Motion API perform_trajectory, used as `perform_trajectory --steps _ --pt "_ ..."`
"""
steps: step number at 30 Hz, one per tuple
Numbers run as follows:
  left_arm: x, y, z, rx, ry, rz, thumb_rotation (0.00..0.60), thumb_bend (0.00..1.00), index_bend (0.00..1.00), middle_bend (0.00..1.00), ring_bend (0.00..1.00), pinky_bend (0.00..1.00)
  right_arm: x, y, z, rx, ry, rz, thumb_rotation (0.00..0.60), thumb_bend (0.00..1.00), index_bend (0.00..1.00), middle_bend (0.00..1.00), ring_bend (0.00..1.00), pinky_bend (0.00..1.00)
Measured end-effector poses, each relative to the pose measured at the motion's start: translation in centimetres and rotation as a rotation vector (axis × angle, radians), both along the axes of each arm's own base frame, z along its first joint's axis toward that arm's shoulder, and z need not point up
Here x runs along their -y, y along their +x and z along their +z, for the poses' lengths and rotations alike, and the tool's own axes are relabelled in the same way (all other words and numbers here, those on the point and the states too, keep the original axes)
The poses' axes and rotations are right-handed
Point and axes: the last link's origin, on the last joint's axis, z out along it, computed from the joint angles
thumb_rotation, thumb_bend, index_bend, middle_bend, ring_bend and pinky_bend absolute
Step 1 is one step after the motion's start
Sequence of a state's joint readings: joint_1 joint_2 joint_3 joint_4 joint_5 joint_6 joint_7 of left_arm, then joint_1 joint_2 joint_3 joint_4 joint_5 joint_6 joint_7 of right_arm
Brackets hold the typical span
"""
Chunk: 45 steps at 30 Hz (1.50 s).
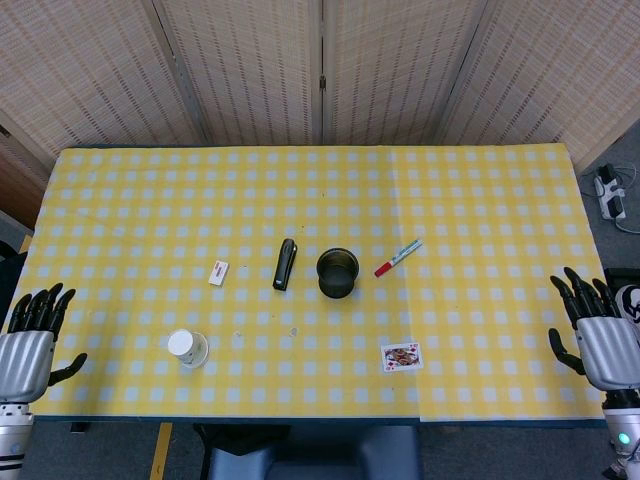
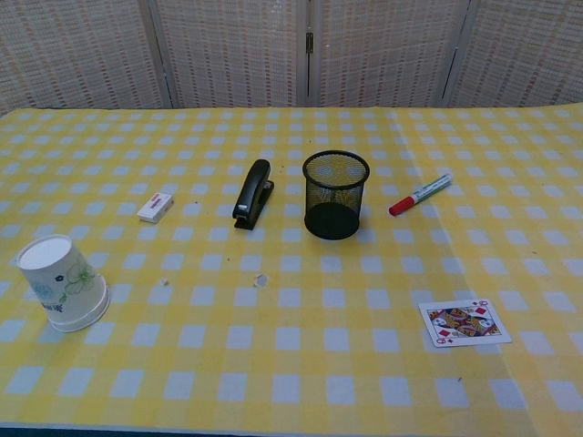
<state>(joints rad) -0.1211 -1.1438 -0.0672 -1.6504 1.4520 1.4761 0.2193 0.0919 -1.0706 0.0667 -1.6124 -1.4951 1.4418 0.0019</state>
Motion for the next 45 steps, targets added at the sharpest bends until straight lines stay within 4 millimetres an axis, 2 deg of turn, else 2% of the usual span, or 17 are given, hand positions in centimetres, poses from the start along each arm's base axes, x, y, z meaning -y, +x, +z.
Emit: perform_trajectory --steps 9,15,28,38,45 --pt "-0.2 0.2 -0.5 -0.004 -0.01 -0.024 0.6 0.24 0.09 0.05 0.04 0.0 0.1 0.2 0.1 0.003 0.001 0.005 0.6 0.51 0.0 0.02 0.11 0.0" --pt "-1.1 1.0 -0.8 -0.008 -0.048 -0.083 0.6 0.24 0.14 0.07 0.06 0.0 0.1 0.4 0.6 -0.002 -0.013 0.013 0.6 0.51 0.0 0.02 0.11 0.0" --pt "-4.0 3.5 -3.0 -0.057 -0.289 -0.207 0.6 0.24 0.2 0.08 0.06 0.01 -0.1 0.7 1.2 -0.013 -0.029 0.014 0.6 0.51 0.0 0.02 0.11 0.0" --pt "-4.3 5.0 -4.9 -0.099 -0.442 -0.192 0.6 0.24 0.19 0.09 0.06 0.0 0.0 0.6 1.1 -0.009 -0.026 0.009 0.6 0.51 0.0 0.02 0.11 0.0" --pt "-4.6 6.1 -6.1 -0.101 -0.474 -0.225 0.6 0.24 0.23 0.09 0.07 0.01 -0.1 0.2 1.0 -0.003 -0.024 0.004 0.6 0.51 0.0 0.02 0.11 0.0"
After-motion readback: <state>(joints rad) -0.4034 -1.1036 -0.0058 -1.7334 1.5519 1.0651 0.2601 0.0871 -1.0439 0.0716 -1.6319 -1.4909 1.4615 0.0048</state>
